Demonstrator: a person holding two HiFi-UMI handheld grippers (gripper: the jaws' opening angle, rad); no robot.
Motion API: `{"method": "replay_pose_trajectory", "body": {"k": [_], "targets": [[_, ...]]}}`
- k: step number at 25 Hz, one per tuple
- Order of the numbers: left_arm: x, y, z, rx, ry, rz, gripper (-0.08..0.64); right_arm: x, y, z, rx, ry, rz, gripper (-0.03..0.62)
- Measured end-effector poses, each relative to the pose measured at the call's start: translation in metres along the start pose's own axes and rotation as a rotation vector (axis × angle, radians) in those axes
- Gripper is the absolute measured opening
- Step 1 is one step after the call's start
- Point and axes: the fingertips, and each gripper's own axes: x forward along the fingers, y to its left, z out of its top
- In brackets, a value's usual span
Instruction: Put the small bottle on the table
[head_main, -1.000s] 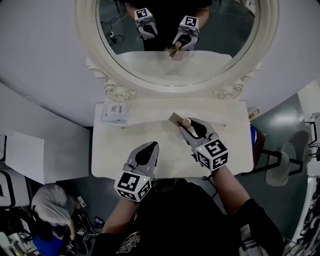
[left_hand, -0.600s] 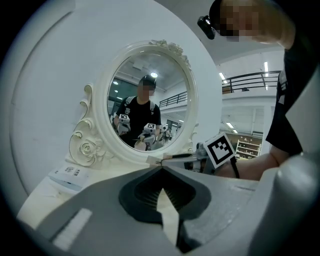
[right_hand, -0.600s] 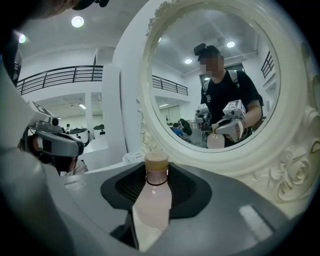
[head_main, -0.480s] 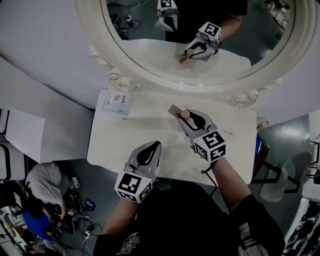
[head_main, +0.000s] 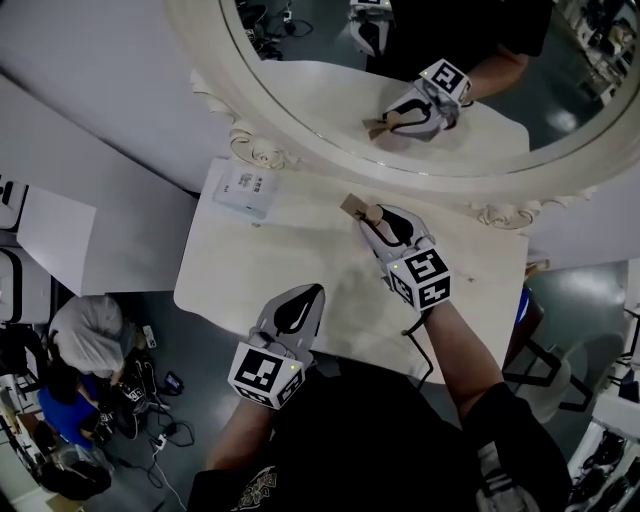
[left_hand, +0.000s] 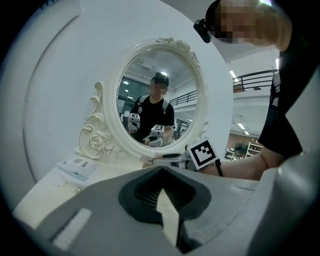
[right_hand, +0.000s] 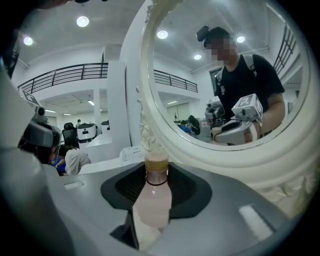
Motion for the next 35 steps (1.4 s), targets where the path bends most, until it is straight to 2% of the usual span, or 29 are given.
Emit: {"method": "replay_pose_trajectory", "body": {"k": [14, 30, 35], "targets": [[-0.012, 0.011, -0.006, -0.034, 0.009, 0.080, 0.000, 0.036, -0.002, 0.004, -0.051, -0.016, 0.030, 0.167], [-0.023, 0.006, -0.014, -0.054, -0.001, 0.096, 0.000, 0.043, -0.002, 0.003, -0.069, -0.043, 0.029, 0.171], [-0.032, 0.002, -0.015, -0.058, 0.002, 0.107, 0.000, 0.040, -0.003, 0.001, -0.061, -0.042, -0.003, 0.173]]}}
